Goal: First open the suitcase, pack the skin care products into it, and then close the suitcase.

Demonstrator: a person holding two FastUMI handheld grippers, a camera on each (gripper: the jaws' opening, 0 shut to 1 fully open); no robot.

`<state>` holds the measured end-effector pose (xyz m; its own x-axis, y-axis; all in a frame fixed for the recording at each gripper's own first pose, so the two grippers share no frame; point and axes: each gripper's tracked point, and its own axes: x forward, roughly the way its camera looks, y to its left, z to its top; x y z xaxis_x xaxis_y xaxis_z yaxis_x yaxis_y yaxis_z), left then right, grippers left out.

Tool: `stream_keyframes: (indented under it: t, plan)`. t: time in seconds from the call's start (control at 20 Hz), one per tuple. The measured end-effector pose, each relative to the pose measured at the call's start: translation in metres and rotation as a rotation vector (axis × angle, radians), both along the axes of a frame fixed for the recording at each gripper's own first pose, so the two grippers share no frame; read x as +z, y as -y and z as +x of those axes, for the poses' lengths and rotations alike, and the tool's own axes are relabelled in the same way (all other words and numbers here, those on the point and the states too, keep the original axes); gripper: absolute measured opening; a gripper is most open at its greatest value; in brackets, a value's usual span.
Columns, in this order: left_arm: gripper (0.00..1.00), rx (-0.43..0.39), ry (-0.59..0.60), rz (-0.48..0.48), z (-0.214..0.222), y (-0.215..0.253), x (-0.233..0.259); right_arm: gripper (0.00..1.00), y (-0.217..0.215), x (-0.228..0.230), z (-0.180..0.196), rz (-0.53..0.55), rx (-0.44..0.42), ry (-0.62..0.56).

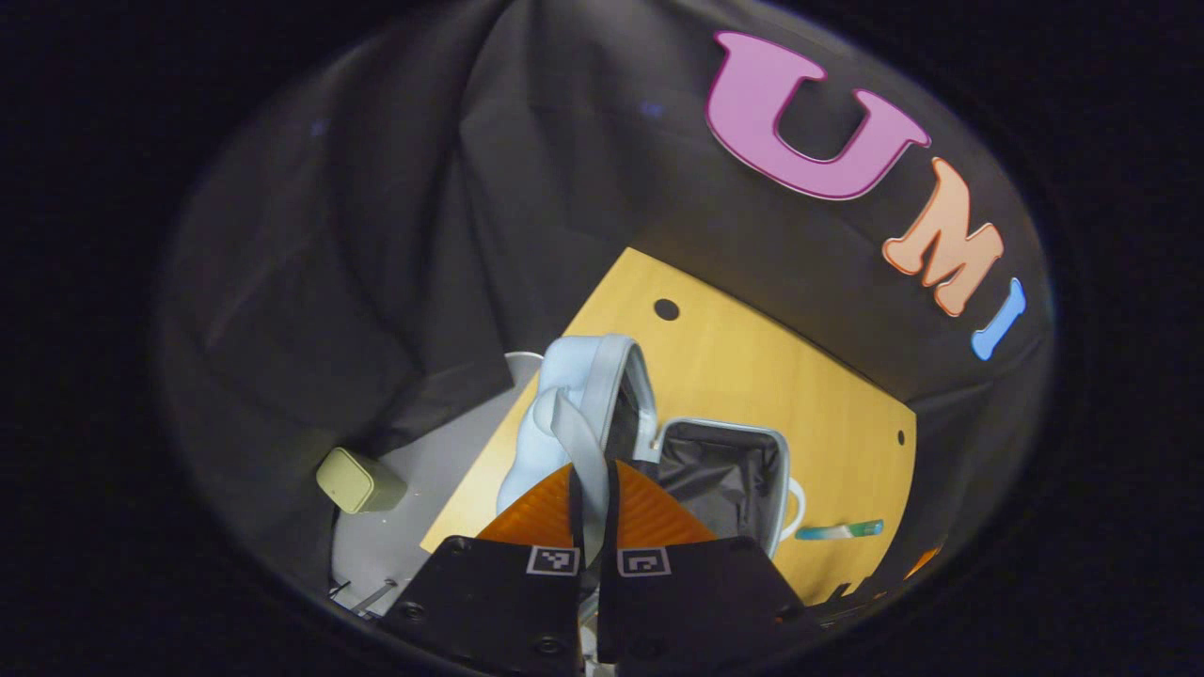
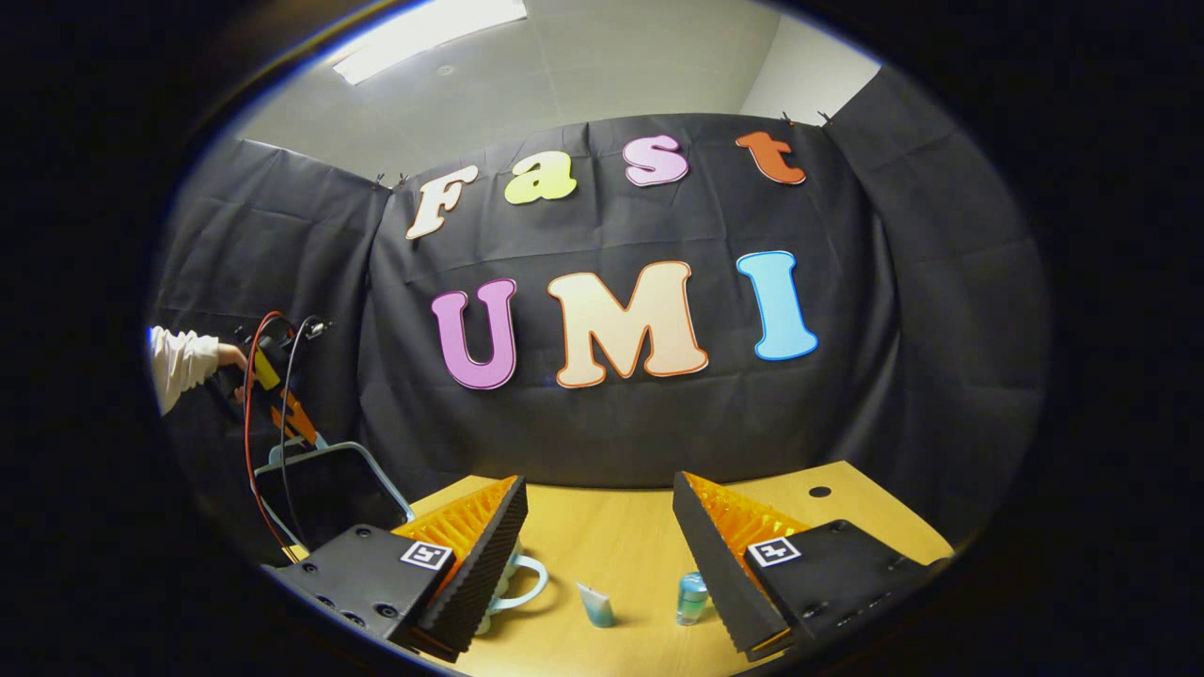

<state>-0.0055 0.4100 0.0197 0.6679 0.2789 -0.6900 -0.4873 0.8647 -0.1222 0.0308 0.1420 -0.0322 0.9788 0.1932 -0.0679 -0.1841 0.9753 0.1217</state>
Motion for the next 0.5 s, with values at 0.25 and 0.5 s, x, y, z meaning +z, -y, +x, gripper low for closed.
stream_keyframes:
  t: [0.25, 0.5]
  plan:
    - [0.0, 0.071, -0.052, 0.033, -0.011, -0.078, -0.045, 0.98, -0.024, -0.009, 0.012, -0.007, -0.006, -0.016]
    - [0.0, 0.086, -0.081, -0.043, -0.007, -0.116, -0.111, 0.98, -0.038, -0.015, 0.015, -0.016, -0.021, -0.042]
